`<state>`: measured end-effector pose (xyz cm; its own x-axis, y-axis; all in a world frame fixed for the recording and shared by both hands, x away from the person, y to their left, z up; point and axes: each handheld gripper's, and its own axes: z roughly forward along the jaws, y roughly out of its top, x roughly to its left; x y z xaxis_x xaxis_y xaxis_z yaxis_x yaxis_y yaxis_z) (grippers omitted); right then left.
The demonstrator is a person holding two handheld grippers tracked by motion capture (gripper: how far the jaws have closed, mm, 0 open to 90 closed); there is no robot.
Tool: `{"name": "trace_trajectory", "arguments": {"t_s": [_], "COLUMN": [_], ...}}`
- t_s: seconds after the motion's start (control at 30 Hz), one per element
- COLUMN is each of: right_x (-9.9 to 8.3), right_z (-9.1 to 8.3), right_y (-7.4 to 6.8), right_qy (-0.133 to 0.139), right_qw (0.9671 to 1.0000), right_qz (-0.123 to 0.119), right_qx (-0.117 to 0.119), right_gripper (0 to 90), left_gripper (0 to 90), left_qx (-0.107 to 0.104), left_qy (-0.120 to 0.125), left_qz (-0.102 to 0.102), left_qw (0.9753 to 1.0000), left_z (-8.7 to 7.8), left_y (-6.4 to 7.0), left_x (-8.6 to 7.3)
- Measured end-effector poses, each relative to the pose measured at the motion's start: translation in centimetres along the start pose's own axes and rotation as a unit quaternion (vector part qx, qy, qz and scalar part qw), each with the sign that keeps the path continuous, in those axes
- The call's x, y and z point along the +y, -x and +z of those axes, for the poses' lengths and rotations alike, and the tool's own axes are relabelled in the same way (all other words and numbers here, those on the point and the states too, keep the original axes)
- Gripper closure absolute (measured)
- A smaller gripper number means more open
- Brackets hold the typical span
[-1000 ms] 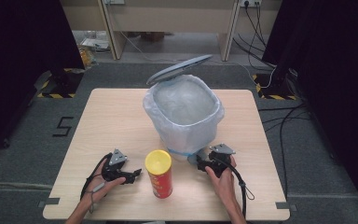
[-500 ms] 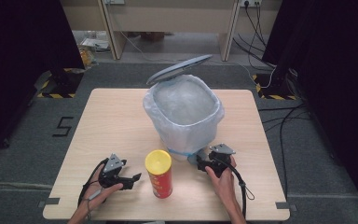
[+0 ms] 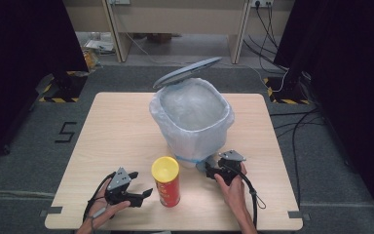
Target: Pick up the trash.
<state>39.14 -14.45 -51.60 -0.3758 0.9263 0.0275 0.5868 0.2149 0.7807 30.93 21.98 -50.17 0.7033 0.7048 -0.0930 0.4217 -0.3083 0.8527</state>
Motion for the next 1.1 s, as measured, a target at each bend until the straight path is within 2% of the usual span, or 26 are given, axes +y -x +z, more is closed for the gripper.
{"name": "trace_trajectory", "arguments": {"t_s": [0.27,0.4,0.57,0.83,1.1], "right_x": [0.0,0.0,0.0,0.0,0.0], "right_z": [0.0,0.0,0.0,0.0,0.0], "right_y": [0.0,0.0,0.0,0.0,0.1], "right_qy": [0.0,0.0,0.0,0.0,0.0], "right_qw": [1.0,1.0,1.0,1.0,1.0], "right_qz": [0.0,0.0,0.0,0.0,-0.002], "right_qx": [0.0,0.0,0.001,0.001,0.001], "right_gripper": [14.5,14.5,14.4,14.5,14.4], "left_gripper": [14.9,14.9,14.9,14.8,14.7], "left_qx": [-0.027,-0.036,-0.05,-0.059,-0.071], "left_qy": [0.026,0.032,0.037,0.023,0.034], "left_qz": [0.009,0.014,0.018,0.03,0.036], "left_qw": [0.9993,0.9987,0.9979,0.9975,0.9962], "left_z": [-0.8,-1.0,-0.5,0.4,1.2], "left_y": [1.3,1.8,2.5,3.2,4.1], "left_x": [0.6,0.8,0.5,0.2,0.2]}}
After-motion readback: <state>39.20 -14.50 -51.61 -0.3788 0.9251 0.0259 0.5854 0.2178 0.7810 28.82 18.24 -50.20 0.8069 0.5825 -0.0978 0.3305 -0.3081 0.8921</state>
